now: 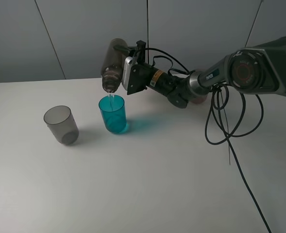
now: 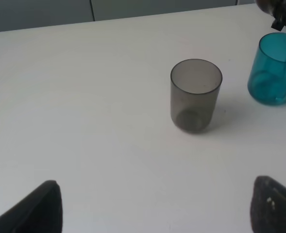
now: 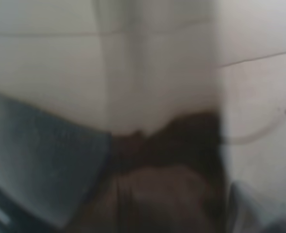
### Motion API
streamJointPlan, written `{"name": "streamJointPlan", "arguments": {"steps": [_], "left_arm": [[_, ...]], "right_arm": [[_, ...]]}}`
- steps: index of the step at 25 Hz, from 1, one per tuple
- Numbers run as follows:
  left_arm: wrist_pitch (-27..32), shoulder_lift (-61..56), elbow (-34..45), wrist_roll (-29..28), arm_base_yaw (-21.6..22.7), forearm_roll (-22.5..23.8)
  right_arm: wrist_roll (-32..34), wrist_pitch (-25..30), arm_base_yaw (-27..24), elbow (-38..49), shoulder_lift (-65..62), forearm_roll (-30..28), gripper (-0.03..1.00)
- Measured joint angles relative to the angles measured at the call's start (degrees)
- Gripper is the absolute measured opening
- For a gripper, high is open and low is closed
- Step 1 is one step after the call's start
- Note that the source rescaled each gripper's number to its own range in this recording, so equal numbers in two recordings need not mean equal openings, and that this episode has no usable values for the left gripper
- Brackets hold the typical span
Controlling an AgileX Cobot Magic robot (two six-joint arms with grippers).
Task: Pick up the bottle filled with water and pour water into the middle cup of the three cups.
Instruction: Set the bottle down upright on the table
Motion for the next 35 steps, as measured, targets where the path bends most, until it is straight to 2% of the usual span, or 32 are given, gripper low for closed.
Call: {"name": "streamJointPlan", "arguments": {"steps": [35], "left_arm": [[0.0,0.0,0.0,0.0,0.0,0.0]], "right_arm": [[-1.7,-0.6,0.0,-0.7,0.0,-0.1,0.19]]}}
